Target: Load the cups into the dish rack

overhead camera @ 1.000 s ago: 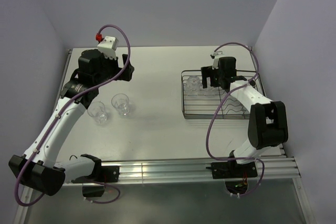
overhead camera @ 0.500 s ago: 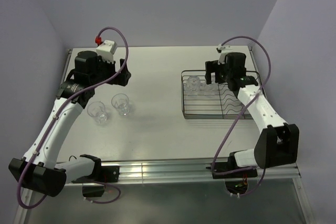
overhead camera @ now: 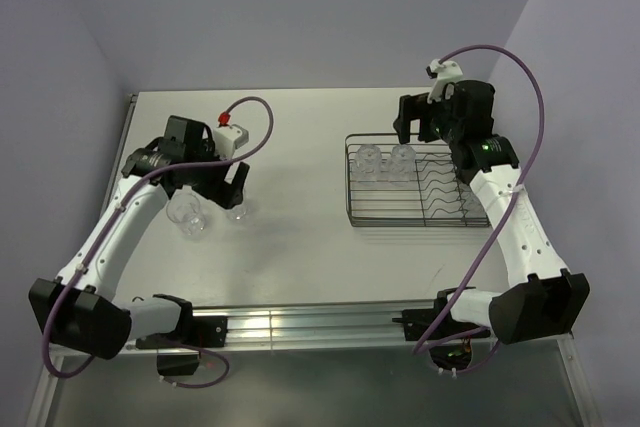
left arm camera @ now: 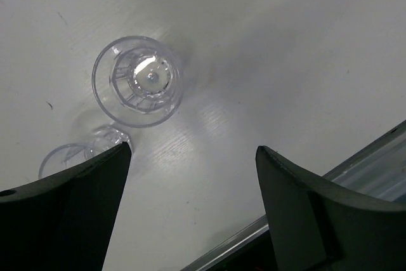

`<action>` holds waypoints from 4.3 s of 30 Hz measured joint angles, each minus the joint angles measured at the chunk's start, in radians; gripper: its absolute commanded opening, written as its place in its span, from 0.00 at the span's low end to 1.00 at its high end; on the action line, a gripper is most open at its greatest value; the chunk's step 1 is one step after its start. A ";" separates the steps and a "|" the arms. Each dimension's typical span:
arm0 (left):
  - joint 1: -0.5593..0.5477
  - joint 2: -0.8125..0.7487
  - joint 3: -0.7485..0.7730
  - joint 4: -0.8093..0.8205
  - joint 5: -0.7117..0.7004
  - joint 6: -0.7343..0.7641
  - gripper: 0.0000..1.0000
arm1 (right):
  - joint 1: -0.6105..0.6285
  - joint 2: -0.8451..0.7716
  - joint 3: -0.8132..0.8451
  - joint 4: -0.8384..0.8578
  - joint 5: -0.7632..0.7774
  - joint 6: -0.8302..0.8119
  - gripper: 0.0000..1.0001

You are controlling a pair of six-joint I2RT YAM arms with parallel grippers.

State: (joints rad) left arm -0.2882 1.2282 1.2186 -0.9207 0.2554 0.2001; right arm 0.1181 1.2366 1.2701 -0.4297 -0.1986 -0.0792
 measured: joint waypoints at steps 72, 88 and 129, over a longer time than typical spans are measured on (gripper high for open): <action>0.155 -0.302 -0.197 1.077 0.396 -0.786 0.00 | 0.138 0.098 -0.085 0.795 -0.455 1.034 1.00; 0.157 -0.275 -0.285 1.488 0.402 -1.166 0.00 | 0.399 0.303 0.021 1.046 -0.476 1.236 1.00; 0.131 -0.253 -0.321 1.584 0.441 -1.245 0.00 | 0.510 0.454 0.190 1.132 -0.476 1.268 0.92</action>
State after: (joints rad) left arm -0.1574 0.9756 0.8974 0.6632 0.6968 -1.0451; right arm 0.6285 1.6905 1.4605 0.7021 -0.6746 1.1889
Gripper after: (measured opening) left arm 0.089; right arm 0.967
